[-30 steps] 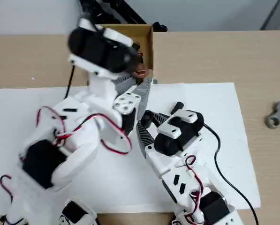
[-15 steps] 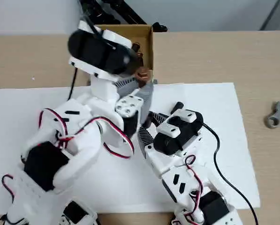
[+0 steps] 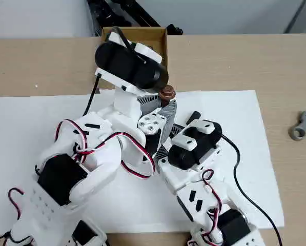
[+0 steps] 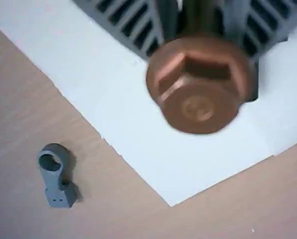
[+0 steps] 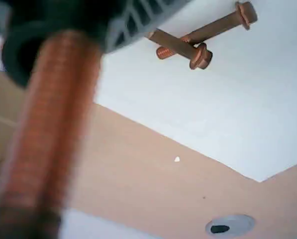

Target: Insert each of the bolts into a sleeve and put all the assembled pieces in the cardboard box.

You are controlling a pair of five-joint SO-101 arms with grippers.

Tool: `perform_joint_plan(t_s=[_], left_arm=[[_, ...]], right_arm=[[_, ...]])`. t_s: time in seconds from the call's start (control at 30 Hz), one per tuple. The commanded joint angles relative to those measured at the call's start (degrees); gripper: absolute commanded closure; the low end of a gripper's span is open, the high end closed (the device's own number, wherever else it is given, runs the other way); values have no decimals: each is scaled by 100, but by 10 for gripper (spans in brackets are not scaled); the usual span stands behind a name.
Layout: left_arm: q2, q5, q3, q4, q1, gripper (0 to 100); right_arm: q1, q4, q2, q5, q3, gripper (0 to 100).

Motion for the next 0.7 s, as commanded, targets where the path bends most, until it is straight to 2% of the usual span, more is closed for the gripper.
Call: perform_joint_plan(t_s=[0.0, 0.2, 0.37, 0.67], left_arm=[[-114, 26, 57, -62, 26, 995], [-158, 0, 338, -167, 9, 995], [-158, 9, 330, -501, -343, 995], [-149, 44, 822, -914, -325, 995]], right_arm=[[-40, -119, -40, 26, -53, 996], [-40, -119, -40, 26, -53, 996], [-40, -119, -40, 26, -53, 996], [-40, -119, -40, 26, -53, 996]])
